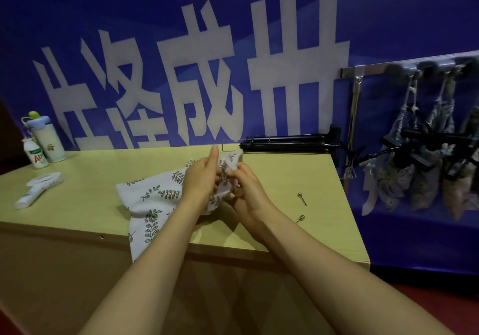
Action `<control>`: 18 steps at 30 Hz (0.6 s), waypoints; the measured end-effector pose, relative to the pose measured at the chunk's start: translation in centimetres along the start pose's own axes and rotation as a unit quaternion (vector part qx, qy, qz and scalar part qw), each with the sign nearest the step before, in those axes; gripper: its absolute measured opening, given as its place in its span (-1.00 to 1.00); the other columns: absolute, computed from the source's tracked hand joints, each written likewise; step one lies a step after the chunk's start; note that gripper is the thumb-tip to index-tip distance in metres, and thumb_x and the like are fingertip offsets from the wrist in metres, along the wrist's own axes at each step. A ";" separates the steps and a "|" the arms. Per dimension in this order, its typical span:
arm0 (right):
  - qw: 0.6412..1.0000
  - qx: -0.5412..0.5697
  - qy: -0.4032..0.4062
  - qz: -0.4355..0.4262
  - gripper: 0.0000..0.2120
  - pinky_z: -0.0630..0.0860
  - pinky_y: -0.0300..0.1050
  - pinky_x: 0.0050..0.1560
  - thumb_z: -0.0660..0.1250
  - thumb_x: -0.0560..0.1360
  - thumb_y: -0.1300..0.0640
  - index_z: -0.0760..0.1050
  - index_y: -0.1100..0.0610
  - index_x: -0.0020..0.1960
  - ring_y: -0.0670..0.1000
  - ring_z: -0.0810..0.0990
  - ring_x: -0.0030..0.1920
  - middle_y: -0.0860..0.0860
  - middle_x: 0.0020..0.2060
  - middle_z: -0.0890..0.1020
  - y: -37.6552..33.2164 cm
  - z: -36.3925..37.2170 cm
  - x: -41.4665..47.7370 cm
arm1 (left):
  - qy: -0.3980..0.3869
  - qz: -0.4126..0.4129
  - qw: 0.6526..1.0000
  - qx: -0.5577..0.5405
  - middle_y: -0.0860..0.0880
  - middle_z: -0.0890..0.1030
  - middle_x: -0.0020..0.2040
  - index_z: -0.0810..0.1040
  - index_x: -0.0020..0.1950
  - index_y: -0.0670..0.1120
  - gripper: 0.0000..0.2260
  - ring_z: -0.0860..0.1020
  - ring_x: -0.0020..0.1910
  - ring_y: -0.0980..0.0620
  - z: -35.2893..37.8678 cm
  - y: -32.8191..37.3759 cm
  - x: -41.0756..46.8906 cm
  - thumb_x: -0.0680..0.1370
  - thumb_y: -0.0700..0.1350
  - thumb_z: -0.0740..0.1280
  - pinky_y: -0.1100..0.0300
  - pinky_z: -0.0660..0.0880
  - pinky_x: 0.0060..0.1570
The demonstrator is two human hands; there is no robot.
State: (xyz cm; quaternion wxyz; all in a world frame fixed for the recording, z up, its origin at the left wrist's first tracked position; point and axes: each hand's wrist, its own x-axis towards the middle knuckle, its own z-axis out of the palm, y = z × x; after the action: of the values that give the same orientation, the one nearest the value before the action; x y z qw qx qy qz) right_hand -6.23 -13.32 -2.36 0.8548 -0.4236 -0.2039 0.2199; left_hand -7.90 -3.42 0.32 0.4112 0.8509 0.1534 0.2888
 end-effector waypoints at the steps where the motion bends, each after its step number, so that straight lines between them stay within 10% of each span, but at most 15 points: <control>1: 1.000 0.016 -0.014 0.008 -0.83 0.52 -0.06 0.01 0.19 0.57 0.17 0.52 0.15 0.08 0.03 0.59 -0.06 0.07 -0.09 0.63 -0.6 0.8 -0.2 | 0.033 0.008 0.999 0.010 -0.05 0.52 -0.33 0.48 -0.27 -0.12 -0.46 0.47 -0.36 0.03 -0.8 0.8 0.1 0.57 0.26 -0.02 0.21 0.39 -0.31; 12: 0.997 0.016 -0.055 0.043 -0.71 0.51 -0.32 -0.47 0.04 0.64 0.00 0.44 0.07 -0.13 -0.09 0.55 -0.36 -0.02 -0.30 0.57 -5.2 5.7 -5.7 | 0.227 0.117 0.967 0.017 0.00 0.21 -0.53 0.20 -0.51 -0.06 -0.59 0.15 -0.51 0.09 -4.8 9.7 -5.0 0.54 -0.16 0.19 0.32 0.15 -0.53; 18: 0.998 -0.029 -0.042 -0.034 -0.77 0.53 -0.26 -0.32 0.12 0.62 0.17 0.44 0.12 -0.18 -0.10 0.55 -0.37 -0.03 -0.44 0.57 -8.6 3.7 -7.4 | 0.177 0.111 0.975 -0.079 0.01 0.32 -0.51 0.29 -0.47 -0.08 -0.56 0.27 -0.51 0.11 -2.0 11.6 -7.2 0.59 0.03 0.19 0.40 0.24 -0.53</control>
State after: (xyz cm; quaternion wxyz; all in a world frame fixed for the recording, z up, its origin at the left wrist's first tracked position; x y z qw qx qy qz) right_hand -12.56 -19.72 5.55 0.8398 -0.4314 -0.2600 0.2027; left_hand -14.50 -12.92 7.84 0.4090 0.7629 0.1049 0.4895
